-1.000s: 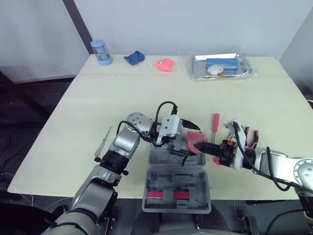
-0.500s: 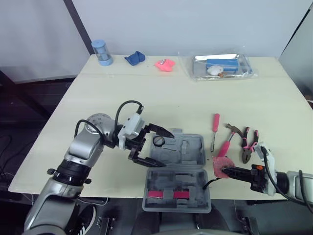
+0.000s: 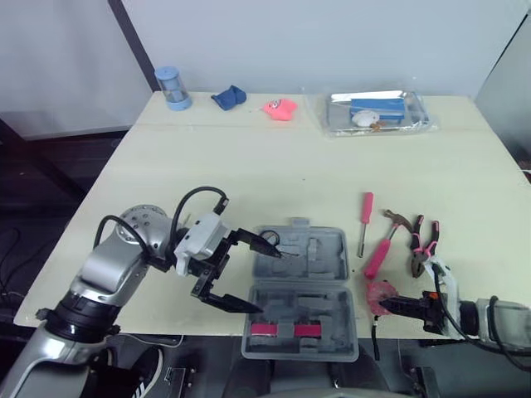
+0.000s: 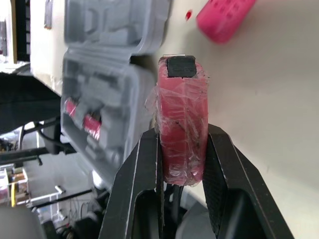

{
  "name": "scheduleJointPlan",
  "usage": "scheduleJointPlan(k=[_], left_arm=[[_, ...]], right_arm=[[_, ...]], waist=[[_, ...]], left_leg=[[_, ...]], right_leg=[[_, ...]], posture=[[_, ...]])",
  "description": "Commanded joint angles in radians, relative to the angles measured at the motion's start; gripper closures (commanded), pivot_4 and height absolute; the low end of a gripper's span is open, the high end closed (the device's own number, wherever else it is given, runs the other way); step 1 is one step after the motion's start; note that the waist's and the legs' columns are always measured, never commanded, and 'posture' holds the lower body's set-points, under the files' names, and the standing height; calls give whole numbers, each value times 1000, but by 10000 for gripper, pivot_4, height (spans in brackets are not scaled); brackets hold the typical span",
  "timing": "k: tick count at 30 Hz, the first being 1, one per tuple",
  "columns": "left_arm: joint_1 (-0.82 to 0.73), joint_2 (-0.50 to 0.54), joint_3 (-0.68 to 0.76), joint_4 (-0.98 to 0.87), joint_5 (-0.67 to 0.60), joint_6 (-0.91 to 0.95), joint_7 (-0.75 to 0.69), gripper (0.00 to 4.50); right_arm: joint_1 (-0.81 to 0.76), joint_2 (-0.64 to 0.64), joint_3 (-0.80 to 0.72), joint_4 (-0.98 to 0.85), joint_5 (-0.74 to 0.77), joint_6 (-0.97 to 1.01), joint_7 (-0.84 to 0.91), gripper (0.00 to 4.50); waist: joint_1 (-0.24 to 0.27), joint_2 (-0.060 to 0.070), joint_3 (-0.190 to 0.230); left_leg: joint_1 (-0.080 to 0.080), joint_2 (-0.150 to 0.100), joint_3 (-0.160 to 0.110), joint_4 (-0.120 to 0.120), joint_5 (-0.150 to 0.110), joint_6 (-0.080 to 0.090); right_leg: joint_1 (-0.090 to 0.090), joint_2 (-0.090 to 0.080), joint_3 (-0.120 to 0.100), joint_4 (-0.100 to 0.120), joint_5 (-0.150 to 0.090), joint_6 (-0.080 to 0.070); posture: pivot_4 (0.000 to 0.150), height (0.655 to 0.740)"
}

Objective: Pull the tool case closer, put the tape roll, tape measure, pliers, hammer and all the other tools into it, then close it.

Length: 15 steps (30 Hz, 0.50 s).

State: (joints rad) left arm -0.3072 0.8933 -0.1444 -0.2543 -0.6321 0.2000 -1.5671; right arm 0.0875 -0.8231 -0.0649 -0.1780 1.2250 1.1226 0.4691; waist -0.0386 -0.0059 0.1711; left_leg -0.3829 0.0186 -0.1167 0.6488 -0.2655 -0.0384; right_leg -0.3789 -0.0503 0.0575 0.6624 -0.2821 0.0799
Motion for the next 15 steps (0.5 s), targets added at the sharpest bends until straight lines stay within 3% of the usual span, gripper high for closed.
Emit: scheduleJointPlan(k=[1, 8, 12, 15], left_arm=[[17, 12, 45, -41, -18, -2, -22, 0], [46, -8, 88, -12, 9, -65, -8, 0], [65, 0, 121, -5, -13, -54, -19, 0], [74, 8, 145, 1, -26, -50, -31, 0]], right_arm=[[23, 5, -16, -21, -58, -7, 33, 26109], [117, -90, -86, -104, -226, -147, 188, 336], [197, -158, -89, -149, -425, -388, 350, 336], [207, -131, -93, -146, -576, -691, 491, 336]], waist=[[1, 0, 0], [4, 0, 0], [4, 0, 0], [-3, 0, 0]], left_leg=[[0, 0, 0, 0, 0, 0], [0, 0, 0, 0, 0, 0], [0, 0, 0, 0, 0, 0], [1, 1, 1, 0, 0, 0]], right_leg=[[0, 0, 0, 0, 0, 0], [0, 0, 0, 0, 0, 0], [0, 0, 0, 0, 0, 0], [0, 0, 0, 0, 0, 0]], posture=[[1500, 7400], [1500, 7400], [1500, 7400], [1500, 7400]])
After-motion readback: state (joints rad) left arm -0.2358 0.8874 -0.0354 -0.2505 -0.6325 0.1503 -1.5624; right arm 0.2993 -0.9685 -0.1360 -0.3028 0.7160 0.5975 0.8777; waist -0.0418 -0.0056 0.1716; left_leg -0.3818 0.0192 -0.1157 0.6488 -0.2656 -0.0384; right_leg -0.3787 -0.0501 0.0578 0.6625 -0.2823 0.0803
